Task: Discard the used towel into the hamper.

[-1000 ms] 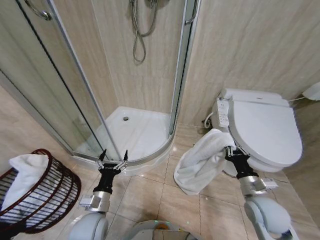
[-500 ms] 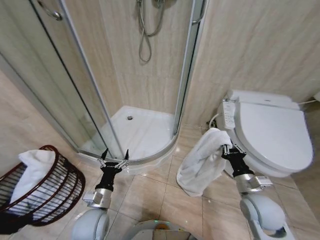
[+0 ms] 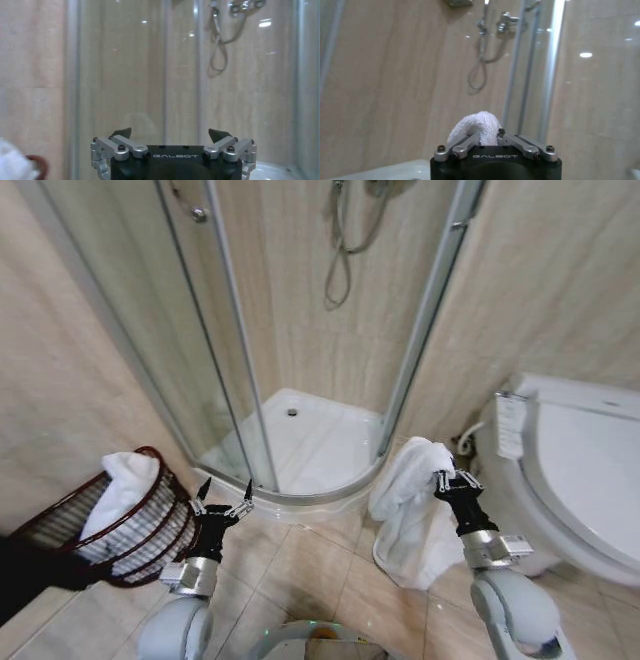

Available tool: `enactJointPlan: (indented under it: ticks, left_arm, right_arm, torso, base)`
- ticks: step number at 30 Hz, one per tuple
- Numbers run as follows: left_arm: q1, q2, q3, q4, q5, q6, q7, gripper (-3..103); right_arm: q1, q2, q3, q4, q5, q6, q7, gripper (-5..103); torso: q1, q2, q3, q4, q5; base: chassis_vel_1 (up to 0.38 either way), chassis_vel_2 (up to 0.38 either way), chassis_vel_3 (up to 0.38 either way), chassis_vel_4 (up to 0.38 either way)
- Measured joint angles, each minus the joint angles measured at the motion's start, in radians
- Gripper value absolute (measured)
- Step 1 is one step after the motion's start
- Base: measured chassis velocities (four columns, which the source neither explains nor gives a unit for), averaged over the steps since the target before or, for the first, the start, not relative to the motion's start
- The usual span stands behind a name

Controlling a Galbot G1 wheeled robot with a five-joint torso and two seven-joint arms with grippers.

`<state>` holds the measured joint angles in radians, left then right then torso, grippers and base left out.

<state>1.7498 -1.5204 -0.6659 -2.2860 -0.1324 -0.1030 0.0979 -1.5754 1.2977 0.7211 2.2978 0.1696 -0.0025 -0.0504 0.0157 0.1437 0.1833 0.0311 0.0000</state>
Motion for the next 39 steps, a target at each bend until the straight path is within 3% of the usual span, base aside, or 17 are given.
enactJointPlan:
  ticks: [22, 39]
  left_arm:
    - [0.005, -0.015, 0.005, -0.009, 0.007, -0.005, 0.002, 100]
    - [0.016, -0.056, 0.049, -0.021, 0.073, -0.009, -0.005, 100]
  right_arm:
    - [0.016, -0.014, -0.002, -0.008, 0.004, 0.009, -0.002, 6]
    - [0.005, -0.042, 0.011, -0.036, 0.035, 0.048, -0.005, 6]
  torso:
    - [0.0, 0.0, 0.0, -0.0002, 0.0002]
    - [0.0, 0.0, 0.0, -0.0001, 0.0]
  base:
    - [0.173, 0.02, 0.019, 0.174]
    - [0.153, 0.061, 0.064, 0.159]
